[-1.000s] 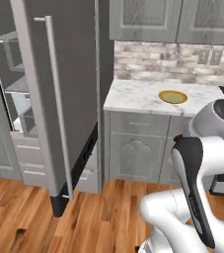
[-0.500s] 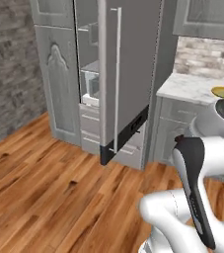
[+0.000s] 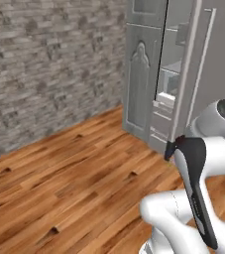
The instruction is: Place the chicken drumstick on the counter behind the older chicken drumstick on the same shelf of the fridge to maintain FIFO order. Close the fridge door when finished.
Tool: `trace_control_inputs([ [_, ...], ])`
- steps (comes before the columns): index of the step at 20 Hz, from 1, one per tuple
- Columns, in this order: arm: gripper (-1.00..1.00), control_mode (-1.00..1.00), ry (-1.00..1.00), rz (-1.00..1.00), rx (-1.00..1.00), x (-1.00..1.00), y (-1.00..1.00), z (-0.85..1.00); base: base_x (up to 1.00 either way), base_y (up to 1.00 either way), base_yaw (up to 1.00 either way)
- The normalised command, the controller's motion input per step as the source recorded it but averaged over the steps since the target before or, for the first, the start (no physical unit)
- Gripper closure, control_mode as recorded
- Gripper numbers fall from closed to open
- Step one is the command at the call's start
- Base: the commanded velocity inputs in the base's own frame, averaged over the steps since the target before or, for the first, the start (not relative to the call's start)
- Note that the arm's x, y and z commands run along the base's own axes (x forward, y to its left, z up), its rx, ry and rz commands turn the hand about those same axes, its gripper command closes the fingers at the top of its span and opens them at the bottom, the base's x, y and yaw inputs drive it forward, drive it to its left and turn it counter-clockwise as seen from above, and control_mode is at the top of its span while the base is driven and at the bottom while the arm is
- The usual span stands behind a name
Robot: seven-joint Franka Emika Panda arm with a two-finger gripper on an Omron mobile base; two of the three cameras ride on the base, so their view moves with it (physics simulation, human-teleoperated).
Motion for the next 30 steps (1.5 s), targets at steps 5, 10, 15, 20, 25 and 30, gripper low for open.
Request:
trace_control_inputs([
  [5,1.00,1.00,0.00,0.00,0.00,0.00,0.00,0.00,0.64,0.64,0.39],
  [10,1.00,1.00,0.00,0.00,0.00,0.00,0.00,0.00,1.00,0.75,0.00],
  [15,1.00,1.00,0.00,0.00,0.00,0.00,0.00,0.00,0.97,0.70,-0.14],
  [20,1.00,1.00,0.00,0.00,0.00,0.00,0.00,0.00,0.71,0.53,-0.39],
  [25,1.00,1.00,0.00,0.00,0.00,0.00,0.00,0.00,0.49,0.19,-0.59],
  [30,1.00,1.00,0.00,0.00,0.00,0.00,0.00,0.00,0.44,0.04,-0.66],
])
